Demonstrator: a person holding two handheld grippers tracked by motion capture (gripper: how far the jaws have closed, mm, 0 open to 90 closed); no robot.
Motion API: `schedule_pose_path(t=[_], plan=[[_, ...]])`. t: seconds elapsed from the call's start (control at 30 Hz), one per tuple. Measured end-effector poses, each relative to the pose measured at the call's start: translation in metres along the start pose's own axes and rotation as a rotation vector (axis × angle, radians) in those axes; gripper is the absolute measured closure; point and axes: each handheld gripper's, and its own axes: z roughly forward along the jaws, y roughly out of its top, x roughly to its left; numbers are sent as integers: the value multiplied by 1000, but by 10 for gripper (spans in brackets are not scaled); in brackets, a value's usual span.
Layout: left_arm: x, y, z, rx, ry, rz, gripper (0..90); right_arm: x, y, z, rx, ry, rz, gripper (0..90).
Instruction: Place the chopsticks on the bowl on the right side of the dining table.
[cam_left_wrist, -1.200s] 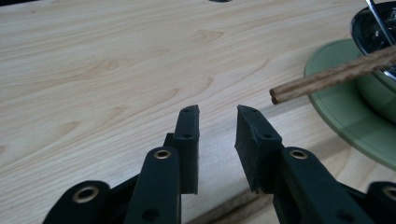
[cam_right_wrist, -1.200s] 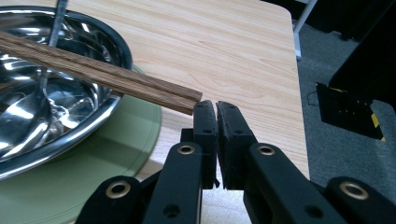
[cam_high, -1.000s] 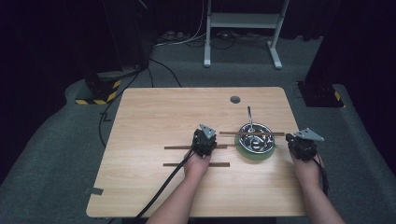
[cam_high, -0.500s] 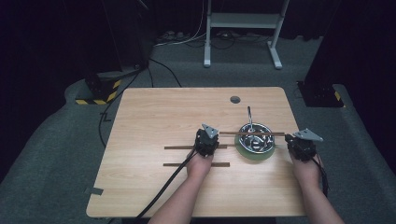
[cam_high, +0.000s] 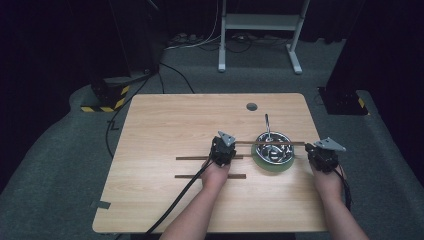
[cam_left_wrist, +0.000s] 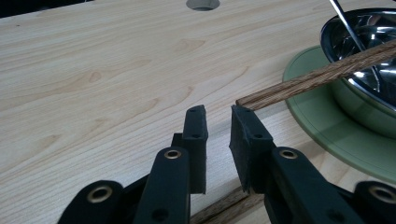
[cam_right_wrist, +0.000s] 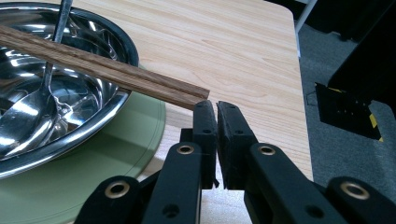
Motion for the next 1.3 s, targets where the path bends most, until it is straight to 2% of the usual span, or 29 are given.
schedule_pose_path(t=[0.37,0.47,0.5,0.53,0.57,0.63,0.67,0.73,0.83,0.93,0.97,1.03,1.1,1.2,1.23,1.27,1.3], plan=[[3,0,-3,1,3,-5,743,-1,0,-5,2,-6,-5,841],[4,-1,-7,-7,-1,-20,722,2,-1,-8,-2,-3,-6,825],[4,-1,-9,2,-3,-10,712,4,-1,-10,-3,-2,-9,817],[4,-2,-11,-2,0,-27,703,7,-1,-11,-4,-2,-14,812],[5,-2,-13,-8,-5,-19,693,9,-2,-13,-18,-2,-19,811],[9,-1,-18,3,-10,-3,665,13,-5,-17,-14,2,-16,797],[10,-2,-21,-7,-13,-11,642,15,-7,-18,-10,7,-16,788],[14,-2,-30,-8,-16,2,601,20,-11,-23,-9,8,-22,774],[22,-2,-42,-6,-34,-1,554,28,-16,-31,-12,17,-21,742],[29,-6,-58,19,-64,-6,507,37,-20,-39,-8,60,2,706],[32,-8,-64,25,-71,3,498,41,-21,-42,-5,78,10,694],[39,-12,-77,46,-79,16,484,50,-23,-46,0,106,15,670],[47,-16,-88,47,-88,3,466,62,-25,-50,11,133,16,645],[62,-22,-108,57,-82,-4,446,80,-28,-53,21,171,4,611],[69,-23,-116,72,-81,15,438,87,-29,-54,25,180,3,598],[74,-25,-121,68,-76,-9,428,93,-30,-54,33,191,-4,585],[81,-27,-128,75,-69,2,416,98,-31,-53,44,205,-6,569]])
